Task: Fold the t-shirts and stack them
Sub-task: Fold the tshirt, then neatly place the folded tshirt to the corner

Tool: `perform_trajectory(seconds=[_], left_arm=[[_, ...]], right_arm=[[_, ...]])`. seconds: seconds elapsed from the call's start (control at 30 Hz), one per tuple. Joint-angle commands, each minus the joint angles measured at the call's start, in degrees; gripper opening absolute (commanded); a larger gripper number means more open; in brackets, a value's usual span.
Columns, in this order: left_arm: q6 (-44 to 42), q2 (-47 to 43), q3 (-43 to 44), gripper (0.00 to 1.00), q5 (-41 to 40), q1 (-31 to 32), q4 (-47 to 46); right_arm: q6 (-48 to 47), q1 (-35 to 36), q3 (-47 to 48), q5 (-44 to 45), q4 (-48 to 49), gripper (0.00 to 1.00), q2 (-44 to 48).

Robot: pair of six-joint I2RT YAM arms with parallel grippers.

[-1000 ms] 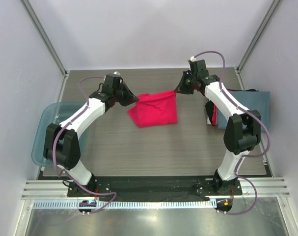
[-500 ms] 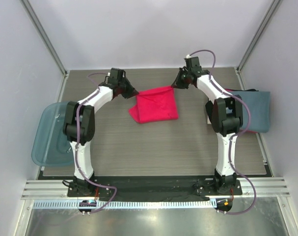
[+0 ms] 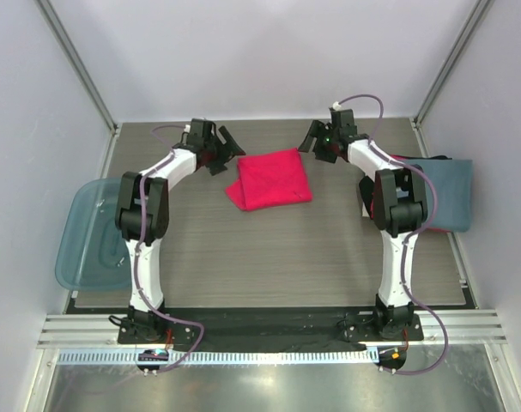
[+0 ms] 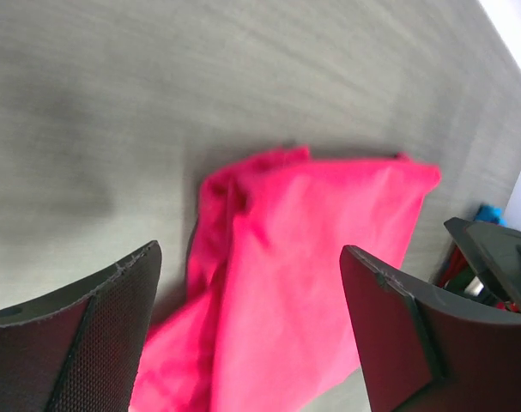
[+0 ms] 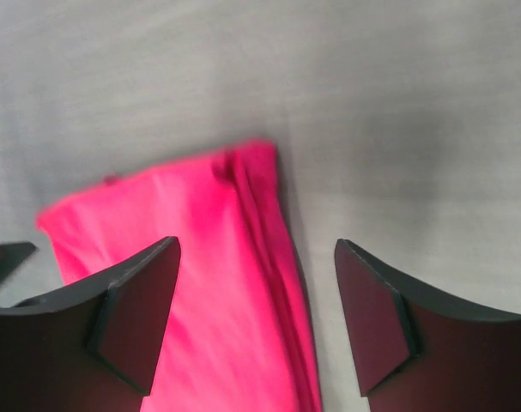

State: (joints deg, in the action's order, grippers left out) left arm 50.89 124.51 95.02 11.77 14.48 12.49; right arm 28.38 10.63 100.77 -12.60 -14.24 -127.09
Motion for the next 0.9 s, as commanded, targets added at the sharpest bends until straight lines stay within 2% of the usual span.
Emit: perform_trajectory(seconds=[0.0,0.07,0.2,0.27,0.5,0.67,0.87], left_arm=[[-2.82,-8.3,-3.96,0.84,-0.61,0.2,-2.56],[-2.82,-9.28,-5.9,0.82,-0.43,0.37,-2.74],[-3.17,-9.46,-6.78,0.79,0.45,0.72,-2.82],[-3.69,-8.67,-6.52,0.73,0.62,0.81,-2.82],[-3.78,-5.42,-4.77,0.72,0.8,0.9,-2.47],[-3.78,-2.17,-2.92,0.7,1.06,0.99,-2.3],[-3.61,1.44,0.16,0.62,1.85,1.16,-2.03]], right_arm=[[-2.81,-0.43,-5.14,-0.49,7.65,0.74,8.08],[-1.93,-0.96,-4.54,-5.55,6.16,0.71,6.77],[-0.88,-1.23,-2.95,-9.54,5.45,0.68,3.78],[-0.52,-1.23,-2.86,-9.72,5.45,0.67,2.55],[-0.7,-1.32,-0.94,-9.63,4.84,0.64,0.27],[-0.26,-1.23,1.53,-9.46,3.96,0.68,-2.28],[0.71,-1.14,3.81,-9.81,3.87,0.62,-6.24]])
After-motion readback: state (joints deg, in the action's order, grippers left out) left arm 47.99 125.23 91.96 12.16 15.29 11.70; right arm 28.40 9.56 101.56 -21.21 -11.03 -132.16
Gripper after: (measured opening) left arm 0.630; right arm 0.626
